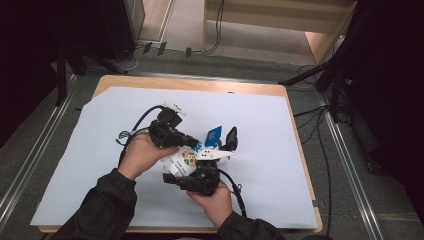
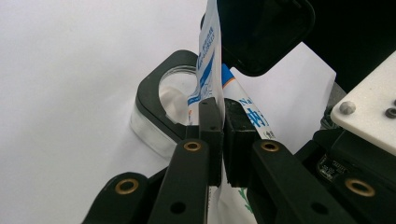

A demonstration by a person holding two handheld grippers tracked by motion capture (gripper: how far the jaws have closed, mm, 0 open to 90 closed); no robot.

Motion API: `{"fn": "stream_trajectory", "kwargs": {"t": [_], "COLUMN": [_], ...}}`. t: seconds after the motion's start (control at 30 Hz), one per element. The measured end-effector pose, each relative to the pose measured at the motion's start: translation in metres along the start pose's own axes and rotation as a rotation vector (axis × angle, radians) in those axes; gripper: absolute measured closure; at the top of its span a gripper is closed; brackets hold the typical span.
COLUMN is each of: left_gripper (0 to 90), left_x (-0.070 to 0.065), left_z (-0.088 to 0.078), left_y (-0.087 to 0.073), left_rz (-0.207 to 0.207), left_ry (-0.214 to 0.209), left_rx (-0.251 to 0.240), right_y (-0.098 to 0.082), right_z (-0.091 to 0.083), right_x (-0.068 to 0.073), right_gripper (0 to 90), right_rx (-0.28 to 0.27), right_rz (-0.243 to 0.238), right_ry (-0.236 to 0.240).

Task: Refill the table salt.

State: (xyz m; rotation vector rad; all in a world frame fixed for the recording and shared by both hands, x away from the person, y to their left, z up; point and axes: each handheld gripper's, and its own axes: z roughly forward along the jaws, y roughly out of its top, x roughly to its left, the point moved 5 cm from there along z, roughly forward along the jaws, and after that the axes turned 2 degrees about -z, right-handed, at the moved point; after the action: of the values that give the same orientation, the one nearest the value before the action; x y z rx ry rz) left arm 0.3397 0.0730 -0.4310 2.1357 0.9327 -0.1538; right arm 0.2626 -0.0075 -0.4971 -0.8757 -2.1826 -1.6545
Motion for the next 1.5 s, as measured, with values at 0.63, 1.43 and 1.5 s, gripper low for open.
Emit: {"fn": "stream_trajectory", "kwargs": {"t": [0.63, 1.43, 1.5], "left_gripper": [90.0, 89.3, 89.0], "left_x": [0.0081, 0.0071, 0.0073], "left_z": [-0.0020, -0.0023, -0.0016], "left_y": [0.0011, 0.0009, 0.0005], "left_rz": [-0.035, -0.042, -0.037], "left_ry": [0.015, -0.006, -0.010], "left_rx": [-0.020, -0.019, -0.013], "right_y": [0.0036, 0.0046, 0.0042], "right_z": [0.0043, 0.0017, 0.0017], "right_x": [0.0018, 0.0005, 0.0002], "right_gripper": [59.6, 66.0, 66.0], "right_rx": [0.018, 0.002, 0.003], "right_rz": [-0.022, -0.006, -0.006], "right_ry": [-0.049, -0.031, -0.030]}}
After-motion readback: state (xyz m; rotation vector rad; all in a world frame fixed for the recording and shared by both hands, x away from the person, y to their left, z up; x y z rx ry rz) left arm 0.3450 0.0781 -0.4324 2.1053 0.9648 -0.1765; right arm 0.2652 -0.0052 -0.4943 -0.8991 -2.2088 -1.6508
